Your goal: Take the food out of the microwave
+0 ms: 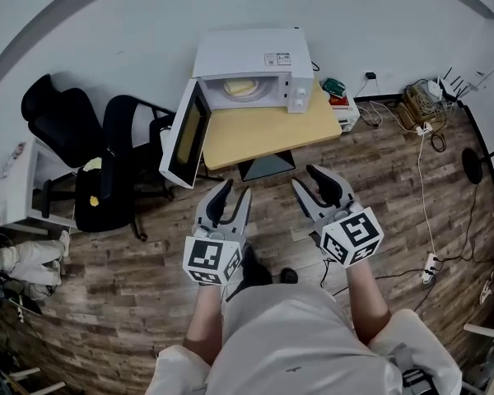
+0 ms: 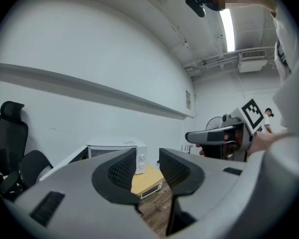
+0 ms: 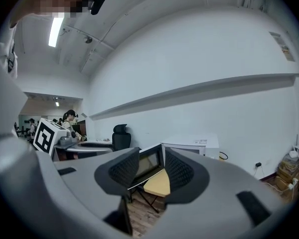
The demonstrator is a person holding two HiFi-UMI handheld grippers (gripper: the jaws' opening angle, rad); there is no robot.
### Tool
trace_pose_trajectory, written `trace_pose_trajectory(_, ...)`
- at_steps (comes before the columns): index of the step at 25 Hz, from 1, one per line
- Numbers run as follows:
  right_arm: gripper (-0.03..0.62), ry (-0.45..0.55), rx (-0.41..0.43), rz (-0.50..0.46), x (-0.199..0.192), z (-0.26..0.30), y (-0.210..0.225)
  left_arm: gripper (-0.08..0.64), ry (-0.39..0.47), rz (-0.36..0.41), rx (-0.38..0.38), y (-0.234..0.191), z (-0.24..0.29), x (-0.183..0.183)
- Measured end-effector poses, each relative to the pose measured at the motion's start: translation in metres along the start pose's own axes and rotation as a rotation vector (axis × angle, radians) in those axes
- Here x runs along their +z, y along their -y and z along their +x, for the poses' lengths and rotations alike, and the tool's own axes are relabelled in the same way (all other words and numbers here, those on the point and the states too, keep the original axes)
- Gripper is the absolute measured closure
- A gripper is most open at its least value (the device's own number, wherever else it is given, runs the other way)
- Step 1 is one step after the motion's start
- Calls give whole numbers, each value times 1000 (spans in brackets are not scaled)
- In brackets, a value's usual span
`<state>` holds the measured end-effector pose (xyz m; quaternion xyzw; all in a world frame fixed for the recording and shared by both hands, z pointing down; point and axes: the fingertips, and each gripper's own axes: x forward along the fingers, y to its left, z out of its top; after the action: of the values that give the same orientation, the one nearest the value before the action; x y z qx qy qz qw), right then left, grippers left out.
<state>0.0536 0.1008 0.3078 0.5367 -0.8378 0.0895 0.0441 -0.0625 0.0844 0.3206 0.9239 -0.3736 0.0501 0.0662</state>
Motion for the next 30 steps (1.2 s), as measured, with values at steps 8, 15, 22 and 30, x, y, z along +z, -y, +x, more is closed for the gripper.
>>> trace_pose_trajectory(8,414,-43,-2,9,-3,54,2,413,-25,-16,-28,-45,26,-6)
trace_pose_trajectory(15,372,-72,-35,33,-6,97,7,407,-54,-3,-81,-80,46,-8)
trace_pose_trajectory(22,356,-83,-75,48,-8,129,4,403,-80,-8,-125,-112,57,-18)
trace_pose_trajectory(30,354,-131,-89,30,-19,151,0,402,-107,-27,-165,-129,65,-34)
